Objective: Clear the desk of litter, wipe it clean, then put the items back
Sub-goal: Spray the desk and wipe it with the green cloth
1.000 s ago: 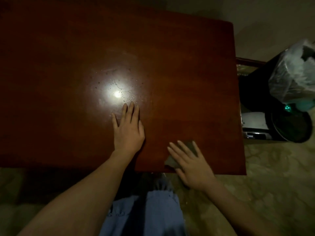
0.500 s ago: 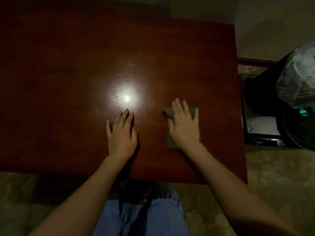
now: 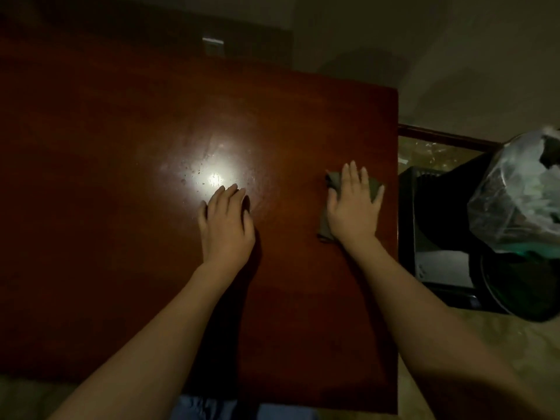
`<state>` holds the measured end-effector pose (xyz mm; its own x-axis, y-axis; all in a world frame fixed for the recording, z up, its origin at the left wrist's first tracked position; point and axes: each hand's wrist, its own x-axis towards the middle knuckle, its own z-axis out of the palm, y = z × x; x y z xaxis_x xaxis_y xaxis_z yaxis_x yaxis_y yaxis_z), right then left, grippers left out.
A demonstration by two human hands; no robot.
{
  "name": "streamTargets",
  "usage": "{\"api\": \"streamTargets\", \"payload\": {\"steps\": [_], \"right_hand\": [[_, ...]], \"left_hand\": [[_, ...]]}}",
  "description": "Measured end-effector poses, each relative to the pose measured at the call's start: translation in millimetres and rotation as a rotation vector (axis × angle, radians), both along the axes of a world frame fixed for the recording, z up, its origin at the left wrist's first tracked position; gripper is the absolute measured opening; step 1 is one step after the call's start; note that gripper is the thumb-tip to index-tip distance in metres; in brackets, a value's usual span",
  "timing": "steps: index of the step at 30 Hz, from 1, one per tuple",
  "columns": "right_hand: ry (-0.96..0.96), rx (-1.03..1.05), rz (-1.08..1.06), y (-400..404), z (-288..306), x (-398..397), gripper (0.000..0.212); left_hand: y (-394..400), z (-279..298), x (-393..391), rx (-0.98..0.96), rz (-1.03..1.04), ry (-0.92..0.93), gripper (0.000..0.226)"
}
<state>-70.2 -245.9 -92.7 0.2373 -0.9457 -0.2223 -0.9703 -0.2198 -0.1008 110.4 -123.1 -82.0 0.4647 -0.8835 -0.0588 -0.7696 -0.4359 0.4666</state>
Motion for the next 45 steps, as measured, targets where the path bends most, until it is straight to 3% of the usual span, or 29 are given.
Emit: {"api": "streamTargets", "payload": {"steps": [5, 11, 15, 22, 28, 34, 39, 43, 45], "right_hand": [[-0.038, 0.032, 0.288, -9.8, 1.0, 63.2, 0.061], [-0.031, 0.06, 0.722, 4.9, -3.9, -8.2, 0.06], [-0.008, 0.08, 0.533, -33.6, -4.2, -36.7, 0.063], [-0.005, 0.007, 0.103, -117.2, -2.3, 30.5, 0.061], [-0.061, 0.01, 0.345, -109.9, -2.1, 68.8, 0.061], [-0.02, 0.057, 0.725, -86.6, -6.3, 7.7, 0.06], [-0.011, 0.026, 0.362, -139.6, -2.2, -1.2, 0.065], [-0.023, -0.015, 0.03, -190.2, -4.4, 38.4, 0.059], [-0.038, 0.002, -0.013, -206.0, -4.9, 66.8, 0.059]], "left_hand": [[-34.5, -0.4, 4.1, 0.008, 0.035, -0.031, 0.041], [-83.6, 5.4, 8.1, 0.019, 0.036, -0.063, 0.042], [-112.1, 0.6, 7.2, 0.069, 0.038, -0.102, 0.048], [-117.2, -24.7, -0.4, 0.155, 0.019, -0.159, 0.055], [-117.8, -22.5, -0.9, 0.14, 0.02, -0.164, 0.058], [-118.2, -23.9, 0.7, 0.134, 0.022, -0.157, 0.064], [-119.5, -26.0, 0.4, 0.15, 0.036, -0.157, 0.065], [-119.2, -28.7, 1.4, 0.165, 0.04, -0.155, 0.064], [-118.9, -30.0, 1.9, 0.161, 0.043, -0.161, 0.063]]}}
